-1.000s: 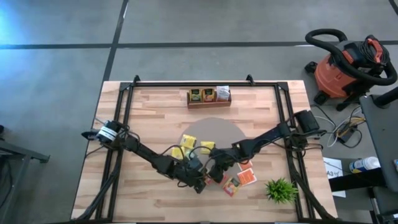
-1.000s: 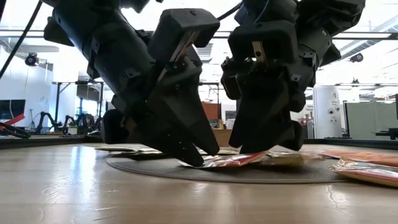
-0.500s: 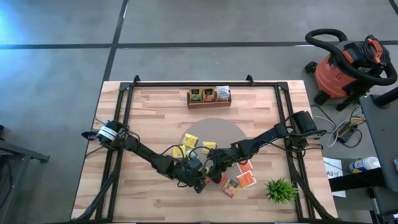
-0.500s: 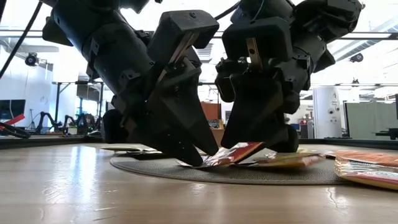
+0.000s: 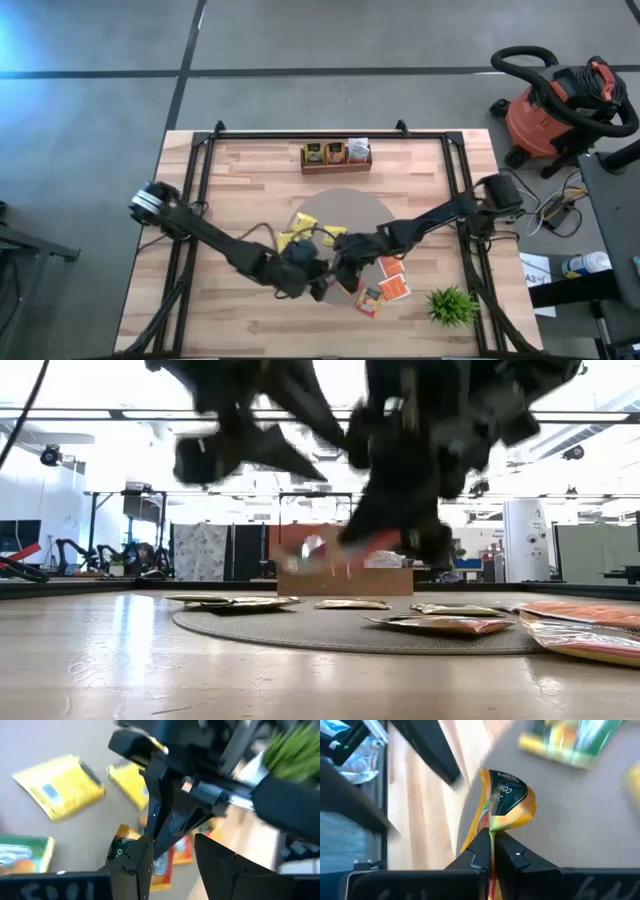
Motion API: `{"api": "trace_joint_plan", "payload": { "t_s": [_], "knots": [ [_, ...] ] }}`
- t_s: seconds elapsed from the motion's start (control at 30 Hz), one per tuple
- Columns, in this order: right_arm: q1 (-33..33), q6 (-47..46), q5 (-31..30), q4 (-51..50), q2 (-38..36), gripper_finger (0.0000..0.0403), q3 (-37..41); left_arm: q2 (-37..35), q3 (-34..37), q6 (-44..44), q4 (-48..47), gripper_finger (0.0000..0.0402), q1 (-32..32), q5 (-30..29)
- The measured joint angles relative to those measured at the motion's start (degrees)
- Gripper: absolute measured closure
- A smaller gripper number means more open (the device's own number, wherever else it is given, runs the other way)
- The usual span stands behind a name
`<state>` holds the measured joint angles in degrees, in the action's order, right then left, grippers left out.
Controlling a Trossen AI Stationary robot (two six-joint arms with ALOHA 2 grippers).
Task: Pick & Place Tea
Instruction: Put the orange tea bag into the middle compartment of the wooden organizer
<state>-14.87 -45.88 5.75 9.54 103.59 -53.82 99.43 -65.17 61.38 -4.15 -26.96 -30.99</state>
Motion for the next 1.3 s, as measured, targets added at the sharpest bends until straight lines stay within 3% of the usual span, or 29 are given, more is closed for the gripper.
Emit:
{"api": "trace_joint_plan", "payload": {
  "t_s": [0.1, 0.17, 0.4, 0.5, 0.63, 0.87, 1.1, 1.2, 1.3],
  "knots": [
    [-0.1, 9.1, -5.3, -2.5, -5.4, 0.0391, 0.0, -6.7, -0.2, 0.2, -1.2, 0.0262, -0.3, -3.2],
    [-0.5, 13.9, -9.7, -4.2, -8.5, 0.0391, 0.0, -10.6, -0.3, -1.7, -3.4, 0.0262, 0.7, -1.7],
    [-0.6, 20.7, -18.2, -7.8, -12.4, 0.0391, 0.0, -14.6, -0.2, -13.4, -12.3, 0.0262, 8.9, 17.8],
    [-0.6, 21.2, -18.4, -7.5, -12.5, 0.0391, -0.1, -14.2, -0.2, -15.8, -14.3, 0.0262, 12.0, 20.9],
    [-0.6, 21.5, -18.4, -7.7, -12.5, 0.0391, -0.1, -14.1, -0.2, -17.9, -16.0, 0.0262, 14.5, 21.0],
    [-0.6, 21.8, -19.4, -7.3, -12.5, 0.0391, -0.1, -13.2, -0.2, -20.1, -16.1, 0.0262, 16.5, 26.2],
    [-0.6, 22.6, -19.4, -4.2, -12.5, 0.0391, -0.1, -11.2, -0.2, -23.0, -15.8, 0.0262, 17.0, 26.5],
    [-0.6, 22.5, -19.4, -4.3, -12.5, 0.0391, -0.1, -10.7, -0.2, -24.3, -15.1, 0.0279, 17.2, 27.3],
    [-0.6, 22.8, -19.4, -4.9, -12.5, 0.0385, -0.1, -10.9, -0.2, -25.4, -14.9, 0.0322, 17.1, 27.3]
  ]
}}
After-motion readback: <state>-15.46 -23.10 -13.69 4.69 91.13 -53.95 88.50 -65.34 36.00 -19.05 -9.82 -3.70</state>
